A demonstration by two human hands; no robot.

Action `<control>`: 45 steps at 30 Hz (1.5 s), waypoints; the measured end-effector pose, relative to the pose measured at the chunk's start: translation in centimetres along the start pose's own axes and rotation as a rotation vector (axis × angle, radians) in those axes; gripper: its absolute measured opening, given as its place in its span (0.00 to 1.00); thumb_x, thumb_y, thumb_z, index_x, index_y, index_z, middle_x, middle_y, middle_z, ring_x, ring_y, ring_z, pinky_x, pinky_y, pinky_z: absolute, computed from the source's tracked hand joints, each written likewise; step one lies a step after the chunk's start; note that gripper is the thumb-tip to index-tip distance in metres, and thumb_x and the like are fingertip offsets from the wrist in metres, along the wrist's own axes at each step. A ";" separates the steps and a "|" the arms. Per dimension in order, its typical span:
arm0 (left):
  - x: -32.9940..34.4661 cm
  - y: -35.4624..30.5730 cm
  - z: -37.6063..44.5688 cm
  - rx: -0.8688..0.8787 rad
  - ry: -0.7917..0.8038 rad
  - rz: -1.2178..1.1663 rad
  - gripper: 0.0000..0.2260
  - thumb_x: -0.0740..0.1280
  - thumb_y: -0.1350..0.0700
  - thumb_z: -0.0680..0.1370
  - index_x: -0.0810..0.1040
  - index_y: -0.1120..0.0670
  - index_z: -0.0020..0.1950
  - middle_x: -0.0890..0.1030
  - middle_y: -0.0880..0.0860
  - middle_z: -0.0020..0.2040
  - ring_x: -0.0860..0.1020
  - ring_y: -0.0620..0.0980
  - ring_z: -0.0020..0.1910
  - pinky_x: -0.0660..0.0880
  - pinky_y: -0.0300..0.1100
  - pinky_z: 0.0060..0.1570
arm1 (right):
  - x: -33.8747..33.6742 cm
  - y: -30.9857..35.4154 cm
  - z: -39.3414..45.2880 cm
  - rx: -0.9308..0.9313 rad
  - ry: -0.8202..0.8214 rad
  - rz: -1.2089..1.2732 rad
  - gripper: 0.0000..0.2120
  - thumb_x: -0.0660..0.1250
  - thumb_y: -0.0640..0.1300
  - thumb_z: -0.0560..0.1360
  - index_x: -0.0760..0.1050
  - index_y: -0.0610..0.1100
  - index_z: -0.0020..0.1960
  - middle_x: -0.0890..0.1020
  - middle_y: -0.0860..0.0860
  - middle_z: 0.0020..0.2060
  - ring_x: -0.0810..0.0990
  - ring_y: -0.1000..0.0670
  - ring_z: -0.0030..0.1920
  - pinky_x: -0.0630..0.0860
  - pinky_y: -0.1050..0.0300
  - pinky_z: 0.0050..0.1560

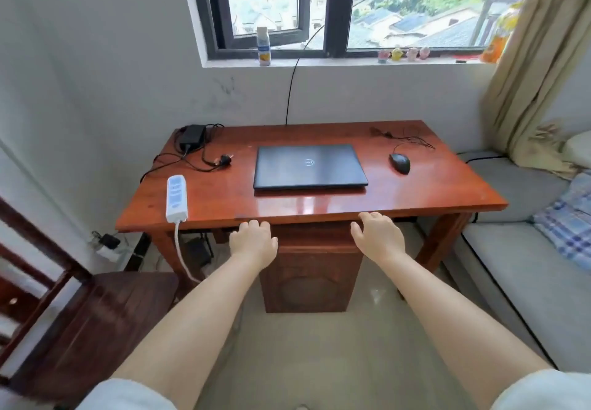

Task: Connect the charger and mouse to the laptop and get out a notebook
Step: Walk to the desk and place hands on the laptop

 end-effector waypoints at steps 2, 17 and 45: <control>-0.1 -0.2 5.1 -0.011 0.016 -0.009 0.18 0.55 0.49 0.78 0.69 0.58 0.62 0.74 0.58 0.62 0.70 0.58 0.62 0.72 0.50 0.56 | 0.6 -0.6 5.0 0.032 0.009 0.028 0.16 0.56 0.46 0.77 0.71 0.38 0.59 0.78 0.40 0.57 0.74 0.40 0.57 0.75 0.47 0.53; 5.1 3.3 33.7 -0.360 0.195 -0.273 0.19 0.56 0.50 0.78 0.64 0.58 0.66 0.71 0.60 0.65 0.68 0.60 0.65 0.70 0.51 0.60 | 13.1 -9.9 34.8 0.321 0.322 0.144 0.19 0.58 0.46 0.77 0.66 0.38 0.65 0.72 0.38 0.63 0.69 0.39 0.64 0.68 0.47 0.62; 11.3 9.5 44.3 -1.065 0.082 -0.721 0.32 0.70 0.40 0.66 0.70 0.61 0.60 0.73 0.62 0.62 0.67 0.62 0.63 0.67 0.54 0.61 | 20.6 -12.1 44.9 0.769 0.146 0.458 0.35 0.73 0.50 0.66 0.61 0.44 0.68 0.69 0.38 0.65 0.63 0.38 0.67 0.63 0.42 0.65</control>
Point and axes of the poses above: each hand's wrist, its own z-axis towards the middle knuckle, its own x-axis out of the palm, y = z × x, the point moved 10 cm from there along z, towards the middle knuckle
